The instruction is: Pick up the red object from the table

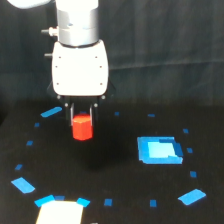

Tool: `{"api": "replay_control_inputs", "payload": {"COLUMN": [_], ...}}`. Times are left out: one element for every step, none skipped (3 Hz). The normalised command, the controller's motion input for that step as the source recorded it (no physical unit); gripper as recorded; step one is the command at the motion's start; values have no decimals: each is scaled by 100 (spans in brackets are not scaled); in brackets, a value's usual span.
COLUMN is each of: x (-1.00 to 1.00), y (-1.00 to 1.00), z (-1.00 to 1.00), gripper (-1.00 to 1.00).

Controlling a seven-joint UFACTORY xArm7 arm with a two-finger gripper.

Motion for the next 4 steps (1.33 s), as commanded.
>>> {"api": "replay_control_inputs", "payload": {"x": [-20,-12,-11,1], "y": [-35,-85,-89,81], "z": [-1,2,-4,70], "gripper": [-98,-100,-90,-100]}}
